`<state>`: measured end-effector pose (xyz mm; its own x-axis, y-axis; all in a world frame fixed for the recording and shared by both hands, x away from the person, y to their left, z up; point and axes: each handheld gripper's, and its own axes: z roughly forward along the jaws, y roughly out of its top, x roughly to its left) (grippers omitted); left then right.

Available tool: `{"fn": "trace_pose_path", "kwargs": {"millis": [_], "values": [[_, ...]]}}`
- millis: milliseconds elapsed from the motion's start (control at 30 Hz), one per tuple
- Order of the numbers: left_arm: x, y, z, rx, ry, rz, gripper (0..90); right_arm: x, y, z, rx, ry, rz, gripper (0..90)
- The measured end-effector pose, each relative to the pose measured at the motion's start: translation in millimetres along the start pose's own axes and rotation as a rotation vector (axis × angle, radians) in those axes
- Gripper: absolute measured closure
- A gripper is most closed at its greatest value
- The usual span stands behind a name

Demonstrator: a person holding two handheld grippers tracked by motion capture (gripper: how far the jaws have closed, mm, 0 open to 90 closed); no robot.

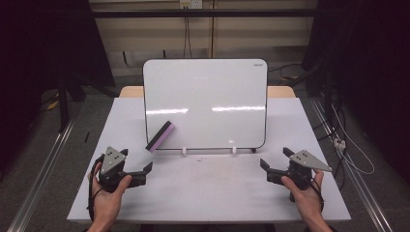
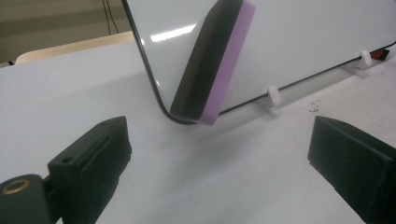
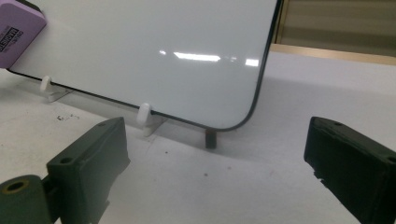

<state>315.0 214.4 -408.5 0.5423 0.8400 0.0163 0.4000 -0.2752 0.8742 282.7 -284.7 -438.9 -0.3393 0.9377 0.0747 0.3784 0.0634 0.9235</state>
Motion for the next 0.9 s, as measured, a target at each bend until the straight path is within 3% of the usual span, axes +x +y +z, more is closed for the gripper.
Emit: {"fn": "trace_pose_path", "kwargs": {"millis": [300,400,467,533,900], "values": [[1.5,-14.2,-3.0,-0.011,0.033,-0.011,5.5,-5.2,-10.8,-10.2,-0.001,-0.022,0.016,6.5],[-0.5,-19.3,-5.1,-0.022,0.064,0.011,5.5,-5.2,-13.8,-12.2,-0.002,-0.027,0.021,6.4],[-0.5,-22.0,-6.5,-0.029,0.059,-0.016,5.7,-5.6,-15.6,-14.1,0.004,-0.022,0.023,6.2],[0.2,-24.0,-9.9,-0.038,0.07,-0.013,5.9,-4.2,-16.1,-15.5,-0.002,-0.025,0.016,6.2],[1.6,-25.8,-7.6,-0.029,0.039,-0.019,5.4,-3.6,-14.6,-13.5,-0.028,-0.042,0.006,6.8]]}}
